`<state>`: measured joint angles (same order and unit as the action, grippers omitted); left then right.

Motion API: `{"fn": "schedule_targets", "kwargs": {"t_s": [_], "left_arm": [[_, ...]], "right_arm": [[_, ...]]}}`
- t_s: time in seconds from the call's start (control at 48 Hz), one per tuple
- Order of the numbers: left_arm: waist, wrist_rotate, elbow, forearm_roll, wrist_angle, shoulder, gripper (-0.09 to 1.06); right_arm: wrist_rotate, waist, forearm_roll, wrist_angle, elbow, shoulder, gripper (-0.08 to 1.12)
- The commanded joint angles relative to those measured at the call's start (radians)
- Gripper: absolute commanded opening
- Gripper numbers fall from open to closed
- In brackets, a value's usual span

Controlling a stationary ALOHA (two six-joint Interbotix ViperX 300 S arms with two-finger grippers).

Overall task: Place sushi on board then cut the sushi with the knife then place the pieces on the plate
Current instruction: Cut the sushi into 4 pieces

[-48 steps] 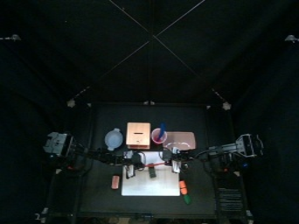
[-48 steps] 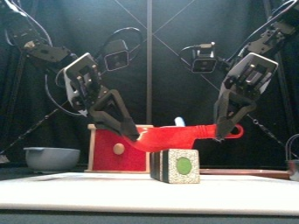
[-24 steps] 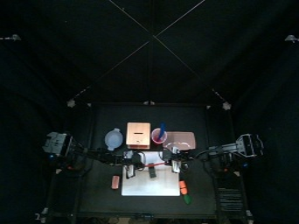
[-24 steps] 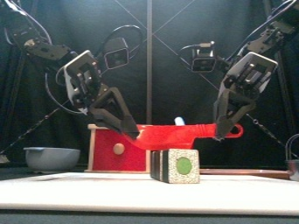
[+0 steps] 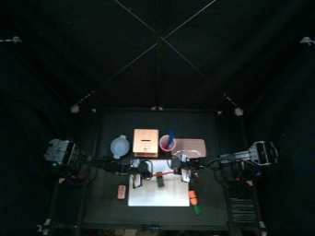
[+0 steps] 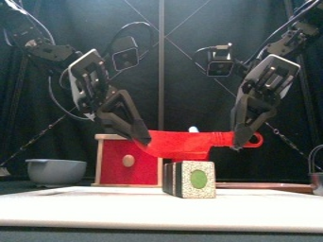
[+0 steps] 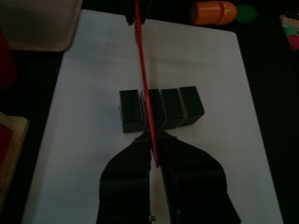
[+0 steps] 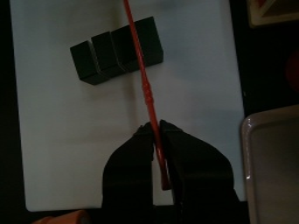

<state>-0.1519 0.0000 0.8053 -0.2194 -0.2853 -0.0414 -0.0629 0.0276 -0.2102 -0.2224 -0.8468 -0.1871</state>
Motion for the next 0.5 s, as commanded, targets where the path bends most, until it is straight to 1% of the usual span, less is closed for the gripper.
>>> {"fn": "schedule_targets", "kwargs": {"t_s": [0.021, 0.5], "left_arm": [[-0.025, -0.002, -0.034, 0.003, -0.006, 0.008, 0.43], [-0.018, -0.002, -0.031, -0.006, -0.006, -0.020, 0.43]], "right_arm": [[0.003, 0.018, -0.002, 0.006, 0.015, -0.017, 0.35], [0.003, 0.025, -0.002, 0.006, 0.014, -0.006, 0.35]]}}
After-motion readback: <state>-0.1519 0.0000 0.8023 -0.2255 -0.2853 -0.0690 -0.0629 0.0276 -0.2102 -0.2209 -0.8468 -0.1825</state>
